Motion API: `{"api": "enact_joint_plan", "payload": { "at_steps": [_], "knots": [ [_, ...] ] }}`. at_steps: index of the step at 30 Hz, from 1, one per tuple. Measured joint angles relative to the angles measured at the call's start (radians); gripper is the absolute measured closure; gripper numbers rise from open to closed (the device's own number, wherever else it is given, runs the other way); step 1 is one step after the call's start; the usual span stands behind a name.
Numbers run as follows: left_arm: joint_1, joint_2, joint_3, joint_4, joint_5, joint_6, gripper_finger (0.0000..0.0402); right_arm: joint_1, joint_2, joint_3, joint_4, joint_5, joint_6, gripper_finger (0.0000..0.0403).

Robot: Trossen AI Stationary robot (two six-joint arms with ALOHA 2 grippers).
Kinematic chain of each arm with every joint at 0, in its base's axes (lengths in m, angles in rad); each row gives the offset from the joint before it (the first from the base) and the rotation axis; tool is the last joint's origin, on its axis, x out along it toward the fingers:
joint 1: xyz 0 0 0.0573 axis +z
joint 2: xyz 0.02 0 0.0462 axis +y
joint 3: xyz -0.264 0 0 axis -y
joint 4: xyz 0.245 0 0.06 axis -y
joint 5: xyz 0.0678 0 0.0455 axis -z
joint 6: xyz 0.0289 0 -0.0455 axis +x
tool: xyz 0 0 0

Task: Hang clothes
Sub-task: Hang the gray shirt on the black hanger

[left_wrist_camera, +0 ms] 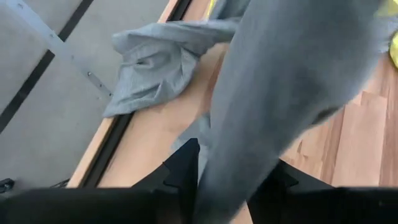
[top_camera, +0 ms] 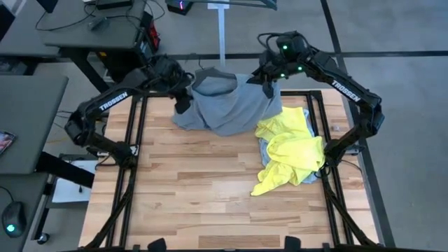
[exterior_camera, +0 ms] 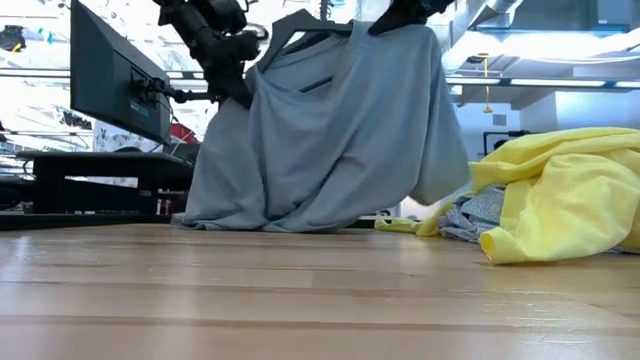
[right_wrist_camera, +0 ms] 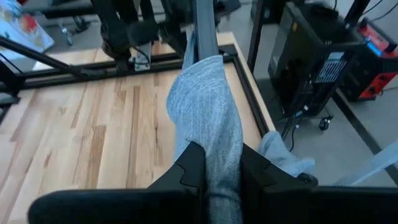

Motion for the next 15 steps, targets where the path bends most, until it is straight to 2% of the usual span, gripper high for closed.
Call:
{"api": "enact_joint_plan", "payload": {
  "at_steps": [6, 15],
  "knots": [
    [-0.01, 0.0, -0.073, 0.027, 0.038, -0.043, 0.0332, -0.006, -0.011, -0.004, -0.01, -0.005, 0.008, 0.0371],
    [-0.019, -0.105, -0.025, 0.072, 0.02, -0.081, 0.0332, 0.0, -0.024, 0.005, 0.021, -0.009, 0.0, 0.0371]
  ]
}}
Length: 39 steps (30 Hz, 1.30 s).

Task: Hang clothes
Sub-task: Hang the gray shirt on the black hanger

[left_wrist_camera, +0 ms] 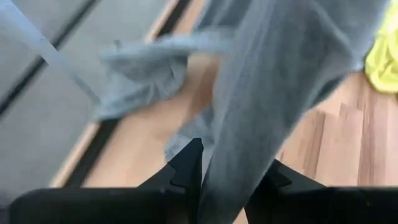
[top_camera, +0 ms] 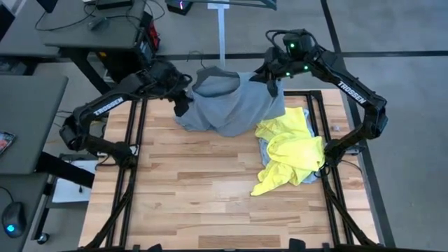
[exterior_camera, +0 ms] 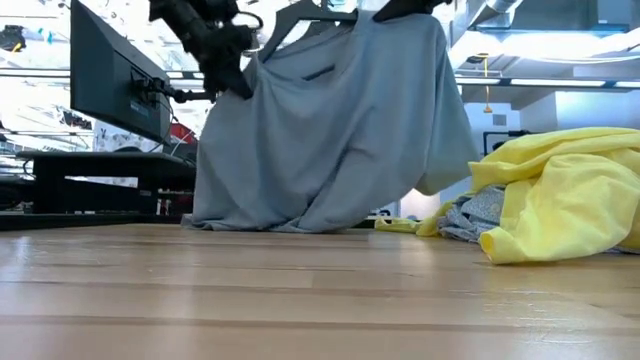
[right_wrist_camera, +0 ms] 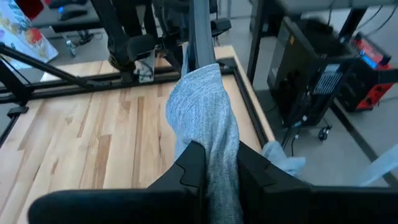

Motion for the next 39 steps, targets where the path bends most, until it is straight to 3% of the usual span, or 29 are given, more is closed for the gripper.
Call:
{"api": "enact_joint_plan", "payload": {
  "at_steps": [10, 15, 24, 28, 32, 39],
  "knots": [
    [0.0, -0.031, 0.02, 0.015, -0.03, 0.013, 0.0333, 0.013, 0.003, 0.0, 0.03, -0.007, 0.011, 0.0371],
    [-0.001, -0.042, 0.043, -0.006, -0.017, 0.072, 0.0362, 0.018, 0.004, -0.001, 0.036, -0.016, 0.017, 0.0371],
    [0.01, -0.044, 0.226, -0.149, -0.043, 0.164, 0.0374, 0.013, 0.014, -0.006, 0.017, 0.042, 0.036, 0.0296],
    [0.014, -0.042, 0.322, -0.176, -0.071, 0.214, 0.0374, -0.001, 0.007, -0.003, -0.006, 0.133, 0.022, 0.0276],
    [0.025, -0.036, 0.398, -0.195, -0.067, 0.254, 0.0374, -0.023, 0.004, -0.002, -0.001, 0.153, 0.014, 0.0265],
    [0.026, -0.021, 0.527, -0.122, -0.071, 0.284, 0.0374, -0.03, 0.001, 0.177, 0.004, 0.161, -0.021, 0.0248]
  ]
}}
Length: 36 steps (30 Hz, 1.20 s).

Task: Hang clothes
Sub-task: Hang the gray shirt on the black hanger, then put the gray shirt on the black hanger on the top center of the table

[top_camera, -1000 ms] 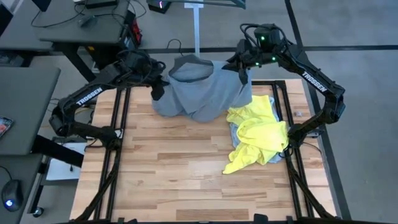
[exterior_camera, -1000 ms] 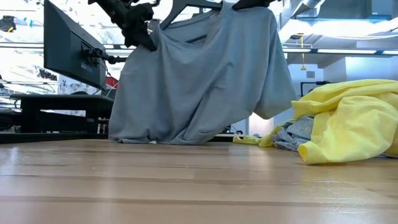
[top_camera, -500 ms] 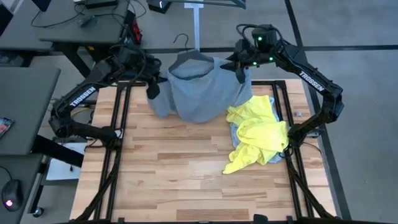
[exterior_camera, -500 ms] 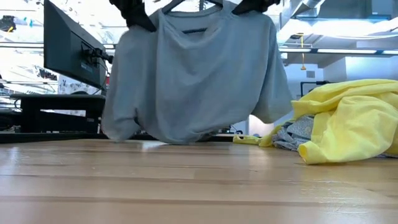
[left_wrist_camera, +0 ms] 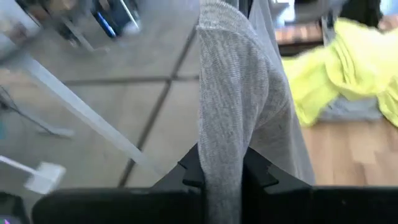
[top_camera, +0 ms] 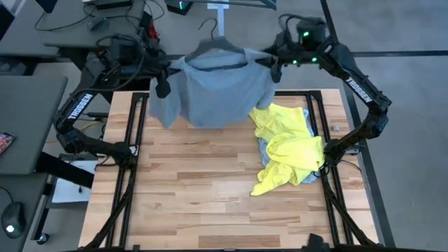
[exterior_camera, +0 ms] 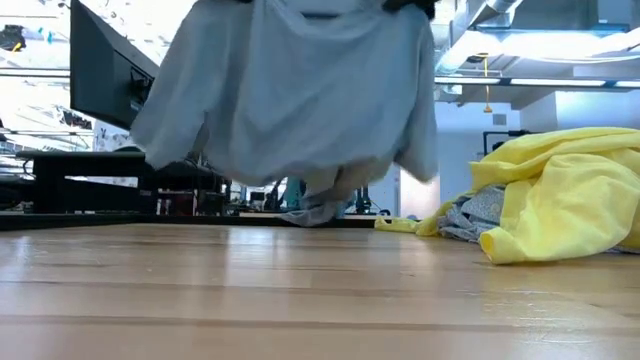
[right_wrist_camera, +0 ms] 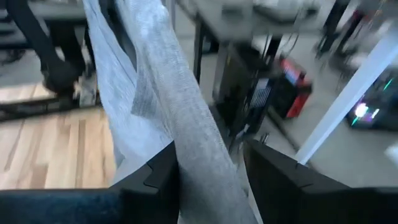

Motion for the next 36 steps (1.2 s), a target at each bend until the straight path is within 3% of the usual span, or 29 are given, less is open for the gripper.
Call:
{"api": "enact_joint_plan", "payload": {
  "at_steps": [5, 11, 18, 22, 28, 36],
  "knots": [
    [0.0, -0.001, 0.077, 0.062, 0.006, 0.009, 0.0374, -0.005, -0.002, 0.113, 0.009, -0.002, -0.002, 0.0243],
    [-0.001, -0.002, 0.082, 0.048, 0.036, -0.009, 0.0374, -0.004, 0.009, 0.123, -0.096, -0.006, -0.002, 0.0243],
    [-0.032, -0.021, 0.085, 0.239, 0.041, -0.053, 0.0384, -0.001, 0.049, 0.121, -0.222, -0.02, -0.01, 0.0243],
    [-0.008, -0.018, 0.084, 0.163, -0.003, -0.025, 0.0384, -0.003, 0.049, 0.121, -0.21, -0.015, -0.01, 0.0243],
    [-0.004, -0.018, 0.081, 0.099, -0.153, 0.064, 0.0384, -0.025, 0.041, 0.121, -0.197, -0.013, -0.021, 0.0243],
    [-0.005, -0.017, 0.082, 0.098, -0.14, 0.092, 0.0384, -0.047, 0.039, 0.121, -0.199, -0.008, -0.021, 0.0243]
  ]
}}
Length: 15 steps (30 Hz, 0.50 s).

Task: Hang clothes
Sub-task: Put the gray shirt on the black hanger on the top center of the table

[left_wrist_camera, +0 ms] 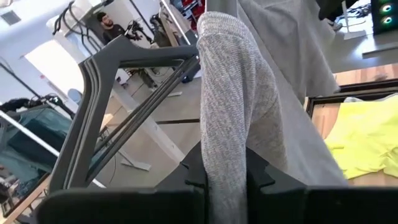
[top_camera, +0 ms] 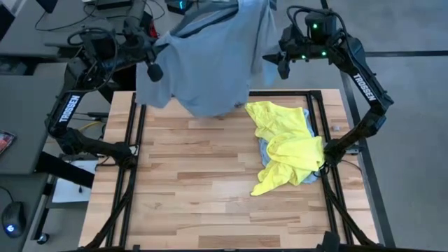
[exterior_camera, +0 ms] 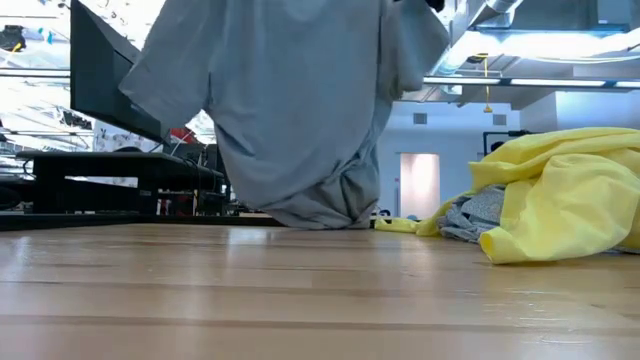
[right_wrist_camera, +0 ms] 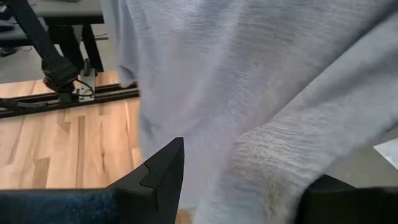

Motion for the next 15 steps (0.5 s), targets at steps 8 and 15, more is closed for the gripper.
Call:
{"api": "enact_joint_plan", "payload": {
  "at_steps": [8, 15],
  "knots": [
    [-0.004, -0.009, -0.001, 0.138, 0.067, 0.03, 0.0384, -0.025, -0.035, 0.0, 0.061, 0.0, -0.027, 0.0243],
    [0.006, -0.001, -0.001, 0.074, 0.086, 0.028, 0.0384, -0.036, -0.097, 0.0, 0.211, 0.0, -0.027, 0.0243]
  ]
}}
